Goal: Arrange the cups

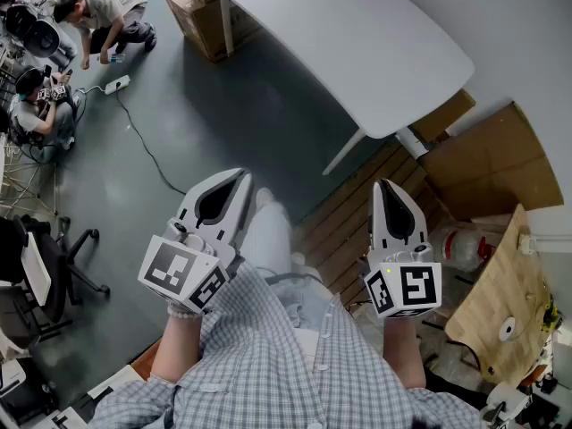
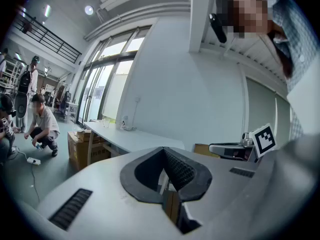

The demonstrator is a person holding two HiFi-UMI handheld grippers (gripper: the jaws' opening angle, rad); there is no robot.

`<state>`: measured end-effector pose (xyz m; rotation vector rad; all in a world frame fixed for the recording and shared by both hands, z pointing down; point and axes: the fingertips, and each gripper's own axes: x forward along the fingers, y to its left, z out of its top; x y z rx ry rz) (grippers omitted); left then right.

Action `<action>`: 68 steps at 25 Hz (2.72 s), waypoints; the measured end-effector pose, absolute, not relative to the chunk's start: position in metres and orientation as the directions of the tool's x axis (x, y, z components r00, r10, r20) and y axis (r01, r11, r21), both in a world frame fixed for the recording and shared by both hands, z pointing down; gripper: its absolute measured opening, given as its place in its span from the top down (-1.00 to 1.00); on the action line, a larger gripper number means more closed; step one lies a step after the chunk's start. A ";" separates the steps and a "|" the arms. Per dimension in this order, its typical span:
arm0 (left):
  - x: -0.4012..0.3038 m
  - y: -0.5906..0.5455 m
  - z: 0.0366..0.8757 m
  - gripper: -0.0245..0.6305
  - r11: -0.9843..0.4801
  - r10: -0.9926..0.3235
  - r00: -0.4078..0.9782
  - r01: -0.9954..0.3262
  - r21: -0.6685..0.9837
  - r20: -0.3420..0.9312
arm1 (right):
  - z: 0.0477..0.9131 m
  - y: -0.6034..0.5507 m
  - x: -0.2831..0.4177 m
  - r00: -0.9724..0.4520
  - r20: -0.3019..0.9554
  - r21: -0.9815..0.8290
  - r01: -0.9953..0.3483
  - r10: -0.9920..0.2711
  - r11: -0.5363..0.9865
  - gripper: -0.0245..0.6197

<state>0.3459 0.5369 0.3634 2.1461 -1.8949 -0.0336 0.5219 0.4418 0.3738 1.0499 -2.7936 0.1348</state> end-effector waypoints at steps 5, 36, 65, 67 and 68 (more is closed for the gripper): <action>0.337 0.528 0.365 0.90 -0.099 -0.978 0.136 -0.970 0.221 0.158 | 0.375 0.436 0.509 -0.750 0.168 -0.026 -0.652 -0.639 0.758 0.82; 0.173 0.377 0.356 0.90 -0.009 -0.978 0.063 -0.966 0.259 0.201 | 0.350 0.265 0.342 -0.778 0.196 -0.035 -0.614 -0.597 0.788 0.82; 0.008 0.324 0.280 0.90 0.122 -0.988 -0.097 -0.969 0.217 0.120 | 0.271 0.154 0.177 -0.823 0.164 0.030 -0.546 -0.543 0.837 0.82; -0.004 0.314 0.278 0.90 0.128 -0.987 -0.103 -0.966 0.223 0.124 | 0.269 0.141 0.163 -0.828 0.151 0.021 -0.544 -0.541 0.839 0.82; -0.011 0.307 0.276 0.90 0.132 -0.987 -0.106 -0.965 0.227 0.122 | 0.267 0.133 0.156 -0.829 0.144 0.017 -0.543 -0.540 0.839 0.82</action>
